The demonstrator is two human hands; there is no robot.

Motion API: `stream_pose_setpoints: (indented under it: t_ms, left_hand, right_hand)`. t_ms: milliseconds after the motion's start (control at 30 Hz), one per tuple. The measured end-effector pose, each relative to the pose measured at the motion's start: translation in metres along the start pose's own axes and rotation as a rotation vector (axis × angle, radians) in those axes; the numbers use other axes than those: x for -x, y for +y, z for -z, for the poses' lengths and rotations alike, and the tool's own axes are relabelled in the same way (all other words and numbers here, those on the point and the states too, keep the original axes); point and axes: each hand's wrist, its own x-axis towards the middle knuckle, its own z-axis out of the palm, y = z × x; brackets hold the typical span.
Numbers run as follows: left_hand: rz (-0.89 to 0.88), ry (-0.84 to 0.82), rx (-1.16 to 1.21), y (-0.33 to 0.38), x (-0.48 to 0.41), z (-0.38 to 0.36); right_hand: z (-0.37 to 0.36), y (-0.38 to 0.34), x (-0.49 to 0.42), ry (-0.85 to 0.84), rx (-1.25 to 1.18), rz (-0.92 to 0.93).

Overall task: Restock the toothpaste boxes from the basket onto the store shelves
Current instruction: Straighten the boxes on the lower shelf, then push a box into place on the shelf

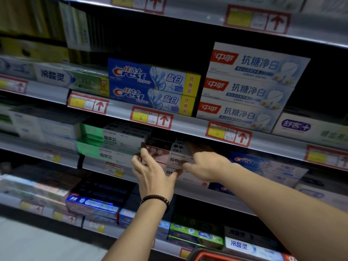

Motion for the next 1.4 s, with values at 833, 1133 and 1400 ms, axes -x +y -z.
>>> stream_pose_setpoints:
  t_ms: [833, 1133, 1400]
  left_hand:
    - [0.151, 0.087, 0.031, -0.072, -0.067, 0.055]
    - [0.107, 0.033, 0.05, -0.094, -0.078, 0.063]
    - [0.146, 0.01, 0.075, -0.097, -0.075, 0.059]
  right_hand:
    - [-0.027, -0.166, -0.054, 0.375, 0.051, 0.309]
    - [-0.023, -0.197, -0.085, 0.21, 0.067, 0.232]
    - [-0.032, -0.194, -0.093, 0.259, 0.093, 0.243]
